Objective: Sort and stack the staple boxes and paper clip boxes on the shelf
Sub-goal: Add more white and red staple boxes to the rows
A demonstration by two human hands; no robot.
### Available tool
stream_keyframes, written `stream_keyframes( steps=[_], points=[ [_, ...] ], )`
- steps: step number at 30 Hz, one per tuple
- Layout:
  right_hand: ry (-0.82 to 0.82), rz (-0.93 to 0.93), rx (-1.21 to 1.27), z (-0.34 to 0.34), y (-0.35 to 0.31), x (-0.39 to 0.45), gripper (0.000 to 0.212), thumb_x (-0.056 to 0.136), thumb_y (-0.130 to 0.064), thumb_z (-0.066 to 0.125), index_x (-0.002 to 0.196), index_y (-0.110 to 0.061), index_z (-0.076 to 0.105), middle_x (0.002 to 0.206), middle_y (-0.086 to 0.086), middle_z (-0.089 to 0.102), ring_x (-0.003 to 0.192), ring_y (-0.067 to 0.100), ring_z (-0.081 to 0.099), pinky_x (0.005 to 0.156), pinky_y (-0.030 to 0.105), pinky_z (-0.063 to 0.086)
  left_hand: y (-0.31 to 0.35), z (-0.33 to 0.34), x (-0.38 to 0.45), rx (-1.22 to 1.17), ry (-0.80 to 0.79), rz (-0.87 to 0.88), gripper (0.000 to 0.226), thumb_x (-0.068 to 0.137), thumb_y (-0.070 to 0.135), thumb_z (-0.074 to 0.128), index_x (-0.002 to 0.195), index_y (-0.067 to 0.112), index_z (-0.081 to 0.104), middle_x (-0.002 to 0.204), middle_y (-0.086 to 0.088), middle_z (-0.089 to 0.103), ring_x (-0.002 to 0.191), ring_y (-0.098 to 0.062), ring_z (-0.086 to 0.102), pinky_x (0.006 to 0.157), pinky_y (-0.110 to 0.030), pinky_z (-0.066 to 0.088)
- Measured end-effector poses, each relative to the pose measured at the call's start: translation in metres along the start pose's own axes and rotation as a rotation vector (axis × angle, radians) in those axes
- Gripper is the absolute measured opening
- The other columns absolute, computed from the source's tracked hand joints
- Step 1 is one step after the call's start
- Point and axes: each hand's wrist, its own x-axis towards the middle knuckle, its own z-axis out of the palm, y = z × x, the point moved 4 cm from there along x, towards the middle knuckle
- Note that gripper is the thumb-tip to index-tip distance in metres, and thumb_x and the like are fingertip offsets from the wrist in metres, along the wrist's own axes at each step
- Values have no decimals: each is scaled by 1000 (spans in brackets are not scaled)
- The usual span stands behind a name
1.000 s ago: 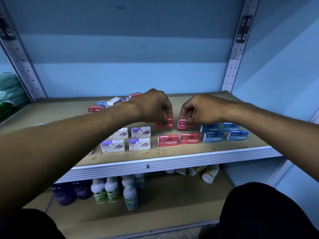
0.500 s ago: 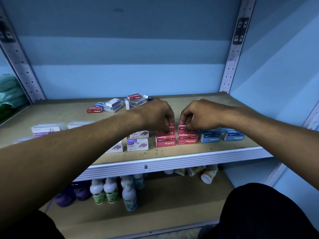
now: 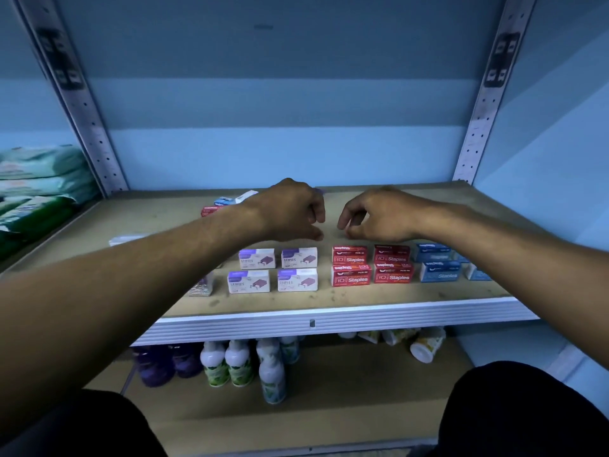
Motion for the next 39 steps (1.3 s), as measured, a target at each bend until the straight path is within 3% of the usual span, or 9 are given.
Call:
stream_keyframes(
  steps=[6, 9, 15, 20, 25, 28, 31, 35, 39],
  points=[
    [-43, -12, 70, 13, -24, 26, 52, 89, -40, 71, 138, -35, 53, 135, -7, 59, 120, 14, 56, 95, 26, 42, -40, -4, -11, 52, 21, -101, 41, 79, 42, 75, 114, 26, 62, 112, 5, 55, 102, -13, 48, 81, -25, 37],
    [-22, -28, 47, 16, -36, 45, 67, 88, -44, 71, 148, -35, 40, 149, -3, 49, 132, 20, 50, 105, 34, 43, -60, -8, -10, 99, 20, -165, 50, 77, 44, 76, 121, 27, 58, 123, 1, 53, 115, -21, 51, 89, -30, 43],
    [-18, -75, -10, 28, -53, 97, 90, 81, -54, 73, 155, -30, 27, 158, -2, 40, 140, 23, 42, 111, 39, 40, -105, -4, 1, 128, 10, -288, 67, 72, 46, 79, 129, 23, 54, 130, -6, 50, 121, -29, 50, 98, -41, 45],
    [18, -47, -106, 43, -58, 140, 75, 84, -48, 71, 146, -23, 39, 149, 2, 48, 136, 28, 44, 107, 46, 43, -134, 3, 17, 154, -4, -336, 69, 76, 51, 74, 133, 22, 50, 132, -8, 49, 122, -31, 49, 99, -43, 45],
    [34, -34, -190, 49, -68, 168, 68, 89, -39, 63, 149, -24, 34, 158, 2, 36, 153, 30, 14, 114, 53, 33, -147, 6, 27, 109, 6, -305, 63, 79, 45, 74, 132, 21, 53, 129, -9, 54, 120, -28, 51, 99, -38, 44],
    [-6, 6, -233, 50, -71, 179, 61, 84, -36, 60, 141, -30, 40, 153, 6, 40, 148, 32, 29, 107, 53, 41, -149, 9, 27, 93, 21, -278, 57, 79, 38, 76, 130, 20, 58, 128, -9, 58, 121, -26, 52, 99, -35, 43],
    [2, -22, -269, 51, -76, 183, 42, 83, -26, 59, 124, -28, 48, 130, 8, 52, 127, 35, 51, 96, 48, 49, -149, 8, 24, 93, 69, -255, 50, 78, 32, 77, 124, 18, 63, 123, -8, 64, 116, -27, 56, 97, -35, 45],
    [90, -56, -242, 47, -78, 178, 59, 86, -16, 61, 141, -21, 42, 130, 9, 56, 120, 34, 55, 95, 46, 51, -147, 5, 21, 88, 111, -263, 39, 79, 30, 76, 115, 18, 68, 118, -5, 67, 108, -26, 60, 92, -37, 49],
    [128, -71, -183, 39, -79, 166, 64, 82, -19, 65, 140, -20, 39, 120, 5, 62, 111, 31, 57, 89, 44, 53, -139, 1, 18, 83, 161, -257, 32, 82, 35, 71, 109, 17, 71, 112, -5, 69, 104, -25, 62, 90, -37, 51]
  ],
)
